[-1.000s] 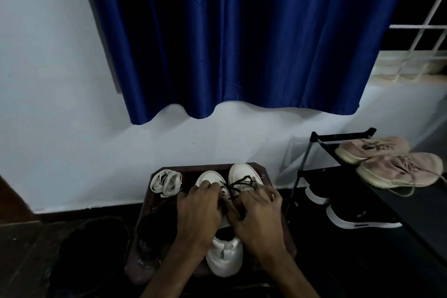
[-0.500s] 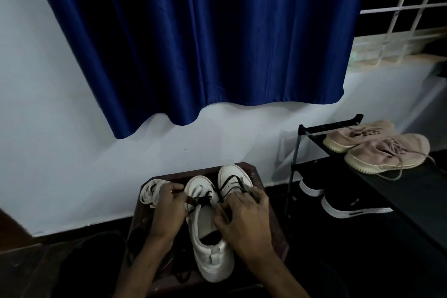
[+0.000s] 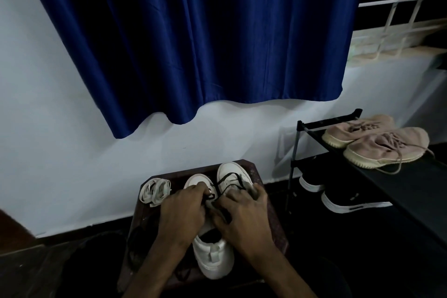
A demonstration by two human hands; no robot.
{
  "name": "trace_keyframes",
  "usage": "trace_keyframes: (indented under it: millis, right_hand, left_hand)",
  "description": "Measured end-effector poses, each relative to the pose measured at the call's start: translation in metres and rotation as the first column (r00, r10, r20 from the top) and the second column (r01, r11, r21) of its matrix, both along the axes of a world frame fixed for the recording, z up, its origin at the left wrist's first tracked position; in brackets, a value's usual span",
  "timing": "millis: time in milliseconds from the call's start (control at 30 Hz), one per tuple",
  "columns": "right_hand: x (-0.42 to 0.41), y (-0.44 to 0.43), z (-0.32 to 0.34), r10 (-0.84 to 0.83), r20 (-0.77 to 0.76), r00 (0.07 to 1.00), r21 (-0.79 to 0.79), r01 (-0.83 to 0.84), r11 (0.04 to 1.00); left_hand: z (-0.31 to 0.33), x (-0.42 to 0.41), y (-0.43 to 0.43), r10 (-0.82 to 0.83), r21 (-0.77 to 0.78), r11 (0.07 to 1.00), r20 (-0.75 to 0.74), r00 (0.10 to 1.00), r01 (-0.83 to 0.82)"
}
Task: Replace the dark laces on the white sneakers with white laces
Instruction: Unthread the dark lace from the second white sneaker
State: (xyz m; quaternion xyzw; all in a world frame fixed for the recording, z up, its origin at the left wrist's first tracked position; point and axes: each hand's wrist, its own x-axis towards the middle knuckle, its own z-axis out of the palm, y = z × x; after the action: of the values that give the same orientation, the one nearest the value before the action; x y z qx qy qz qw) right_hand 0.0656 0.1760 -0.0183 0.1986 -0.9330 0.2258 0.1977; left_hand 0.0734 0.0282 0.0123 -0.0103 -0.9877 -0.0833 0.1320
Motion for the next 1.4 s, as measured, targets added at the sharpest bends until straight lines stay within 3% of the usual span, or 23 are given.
trace_keyframes:
  millis: [133, 233, 400, 500, 533, 600, 633, 667, 767, 867, 933, 1000, 1067, 1400]
  right_hand:
    - [0.005, 0.003, 0.011, 0.010, 0.041, 0.999, 0.194, -0.018, 0.981]
    - [0.014, -0.008, 0.019, -0.051, -0.056, 0.997, 0.304, 0.066, 0.950]
    - [0.021, -0.014, 0.019, -0.148, -0.102, 0.984, 0.259, 0.170, 0.951]
    - [0.024, -0.018, 0.020, -0.148, -0.101, 0.984, 0.289, 0.171, 0.942]
    - [0.025, -0.019, 0.020, -0.152, -0.093, 0.984, 0.298, 0.173, 0.939]
    - [0.025, -0.020, 0.019, -0.155, -0.092, 0.984, 0.314, 0.176, 0.933]
    - [0.025, -0.020, 0.017, -0.152, -0.077, 0.985, 0.316, 0.169, 0.934]
    - [0.025, -0.019, 0.016, -0.147, -0.060, 0.987, 0.312, 0.158, 0.937]
    - [0.026, -0.020, 0.015, -0.146, -0.076, 0.986, 0.267, 0.161, 0.950]
    - [0.025, -0.022, 0.013, -0.154, -0.136, 0.979, 0.210, 0.181, 0.961]
    - [0.024, -0.023, 0.013, -0.167, -0.156, 0.973, 0.186, 0.195, 0.963]
    - [0.023, -0.021, 0.009, -0.170, -0.164, 0.972, 0.198, 0.202, 0.959]
    - [0.023, -0.021, 0.006, -0.180, -0.149, 0.972, 0.207, 0.209, 0.956]
    - [0.023, -0.021, 0.006, -0.201, -0.143, 0.969, 0.190, 0.227, 0.955]
  left_hand:
    - [0.000, 0.003, -0.001, 0.123, 0.109, 0.987, -0.047, 0.991, -0.117]
    - [0.001, 0.004, -0.002, 0.148, 0.109, 0.984, -0.078, 0.986, -0.139]
    - [0.000, 0.002, 0.001, 0.094, -0.009, 0.995, -0.124, 0.988, -0.096]
    - [0.015, -0.001, -0.007, 0.277, 0.254, 0.944, -0.257, 0.926, -0.212]
    - [0.022, -0.006, -0.018, 0.364, 0.387, 0.890, -0.281, 0.888, -0.242]
    - [0.039, -0.017, -0.046, 0.490, 0.701, 0.681, -0.220, 0.844, -0.212]
    - [0.044, -0.020, -0.061, 0.504, 0.788, 0.587, -0.175, 0.846, -0.186]
    - [0.046, -0.020, -0.071, 0.493, 0.784, 0.581, -0.125, 0.861, -0.218]
    - [0.041, -0.005, -0.074, 0.385, 0.524, 0.792, -0.028, 0.923, -0.314]
    - [0.034, 0.009, -0.051, 0.163, 0.363, 0.925, -0.104, 0.981, -0.115]
    - [0.031, 0.008, -0.031, -0.003, 0.211, 0.977, -0.059, 0.998, 0.015]
    - [0.025, 0.005, -0.012, -0.092, 0.098, 0.991, 0.053, 0.994, 0.087]
    - [0.022, 0.002, -0.003, -0.083, 0.010, 0.997, 0.114, 0.990, 0.082]
    - [0.024, 0.003, 0.008, 0.092, -0.307, 0.949, 0.057, 0.994, -0.071]
